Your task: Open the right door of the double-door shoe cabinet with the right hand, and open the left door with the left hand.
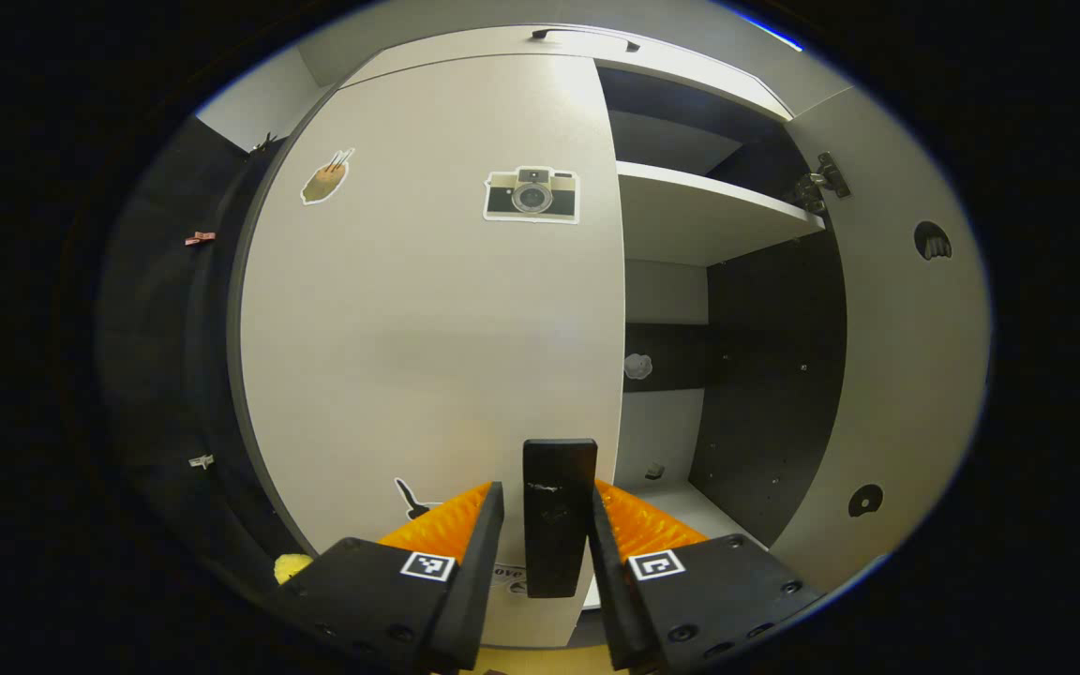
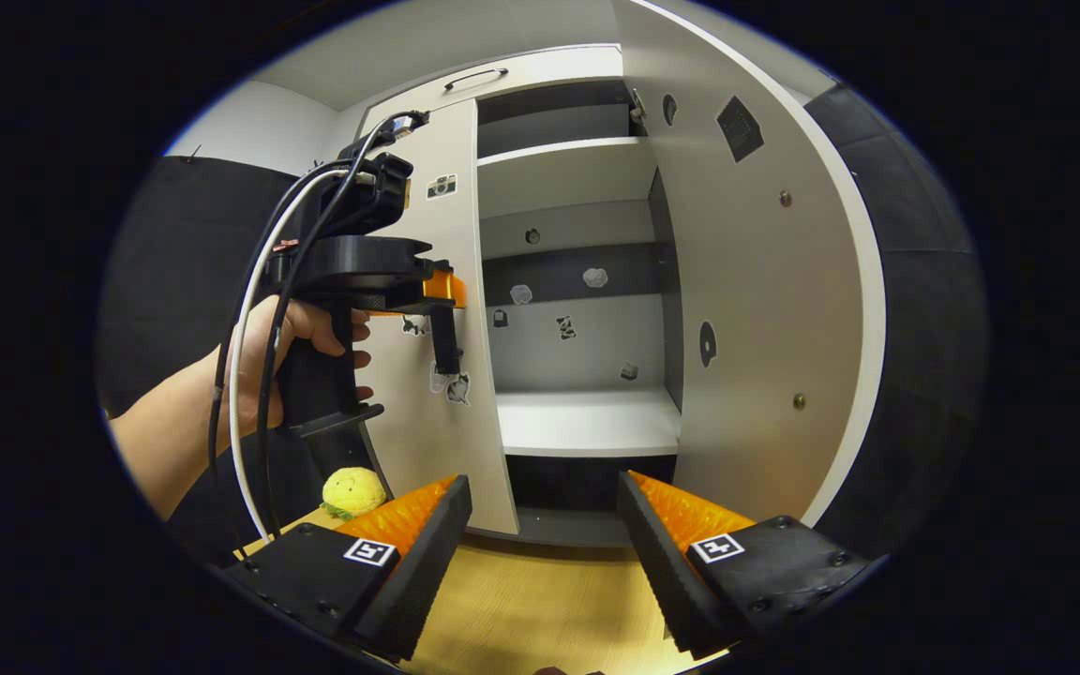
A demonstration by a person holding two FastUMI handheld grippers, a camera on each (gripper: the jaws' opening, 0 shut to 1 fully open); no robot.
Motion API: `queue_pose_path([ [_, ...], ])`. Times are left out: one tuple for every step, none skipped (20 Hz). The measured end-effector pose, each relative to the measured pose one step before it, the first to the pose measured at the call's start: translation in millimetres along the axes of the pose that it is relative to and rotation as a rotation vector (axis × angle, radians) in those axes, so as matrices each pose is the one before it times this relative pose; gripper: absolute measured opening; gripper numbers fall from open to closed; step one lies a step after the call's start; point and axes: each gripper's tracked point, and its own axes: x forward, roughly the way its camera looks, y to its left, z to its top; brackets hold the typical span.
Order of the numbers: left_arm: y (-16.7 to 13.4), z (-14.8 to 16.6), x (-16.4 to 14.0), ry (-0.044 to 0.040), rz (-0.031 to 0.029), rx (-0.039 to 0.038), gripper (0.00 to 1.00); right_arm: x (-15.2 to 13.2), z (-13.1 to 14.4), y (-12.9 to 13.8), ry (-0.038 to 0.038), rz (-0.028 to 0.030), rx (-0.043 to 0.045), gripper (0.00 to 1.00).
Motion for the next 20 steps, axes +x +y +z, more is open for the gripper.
queue_pose_path([
  [-2.23, -0.11, 0.88, 0.00183, -0.00326, -0.00648, 0.49, 0.71, -0.22, -1.11, 0.00115, -0.00019, 0.00256, 0.98],
  [-1.97, 0.26, -0.32, -0.00143, 0.00223, -0.00550, 0.41, -0.09, -0.79, -1.42, 0.00285, -0.00014, 0.00098, 0.98],
  [0.80, -0.27, 0.01, 0.00051, 0.00634, 0.00059, 0.39, 0.48, -0.60, -0.80, 0.00195, -0.00047, 0.00048, 0.97],
  [-0.36, 0.29, -0.03, 0.00050, 0.00411, 0.00398, 0.36, -0.17, -0.70, -0.51, 0.00092, -0.00023, 0.00038, 0.97],
  [0.02, -0.53, -0.06, 0.00007, 0.00367, 0.00035, 0.35, 0.00, -0.73, -0.74, 0.00199, -0.00001, -0.00017, 0.97],
  [0.14, -0.54, 0.05, 0.00222, 0.00288, -0.00157, 0.34, -0.14, -0.62, -0.69, 0.00129, 0.00017, -0.00074, 0.98],
  [0.32, -1.76, 0.25, 0.00493, 0.00460, -0.00077, 0.34, -0.52, -0.35, -0.17, 0.00161, -0.00014, -0.00061, 0.98],
  [-0.13, -1.53, -1.16, 0.00514, 0.00635, -0.00070, 0.32, -1.10, -0.64, 0.15, 0.00213, 0.00090, -0.00028, 0.98],
  [0.63, -0.42, 0.21, 0.00023, 0.00419, 0.00570, 0.31, -0.22, -0.03, 0.65, 0.00181, 0.00186, -0.00023, 0.98],
  [-0.30, 0.33, 0.48, -0.00660, -0.00023, 0.00338, 0.29, -1.07, 0.24, 0.43, -0.00018, 0.00153, -0.00029, 0.98],
  [-0.28, -0.61, -0.03, -0.00469, -0.00397, -0.01236, 0.26, -1.04, 0.64, 0.36, -0.00200, 0.00122, -0.00145, 0.98],
  [0.70, 0.79, 0.27, -0.00236, -0.00295, -0.00595, 0.19, -1.30, 0.03, 0.21, -0.00147, -0.00021, -0.00292, 0.98],
  [-0.42, -0.92, -1.05, 0.00295, -0.00759, 0.00492, 0.15, -1.14, 0.75, 0.59, -0.00065, -0.00003, -0.00133, 0.98],
  [-0.11, 0.25, -0.99, -0.00008, -0.00469, 0.00286, 0.12, -1.75, 0.15, 1.10, -0.00078, 0.00220, 0.00137, 0.98],
  [0.35, 0.02, -0.96, -0.00193, -0.00345, -0.00133, 0.11, -0.56, 1.18, 0.93, -0.00102, 0.00162, 0.00035, 0.98],
  [0.17, 0.00, -2.13, 0.00016, -0.00314, -0.00309, 0.11, -0.99, 0.55, 0.76, -0.00194, -0.00018, -0.00130, 0.98],
  [0.35, -0.14, -1.53, 0.00083, -0.00340, -0.00649, 0.11, 0.37, 1.36, 0.27, -0.00340, -0.00049, -0.00295, 0.98],
  [0.21, 0.32, -3.68, 0.00098, -0.00554, -0.00121, 0.11, -0.03, 1.34, 0.15, -0.00250, -0.00343, -0.00436, 0.98],
  [0.04, -1.00, -5.74, 0.00176, -0.00629, -0.00741, 0.11, -0.28, 0.43, -0.28, -0.00041, -0.00391, -0.00353, 0.98],
  [0.28, -0.29, -7.00, 0.00113, -0.00864, -0.00536, 0.11, -2.72, 0.82, 1.28, -0.00135, -0.00427, -0.00077, 0.98],
])
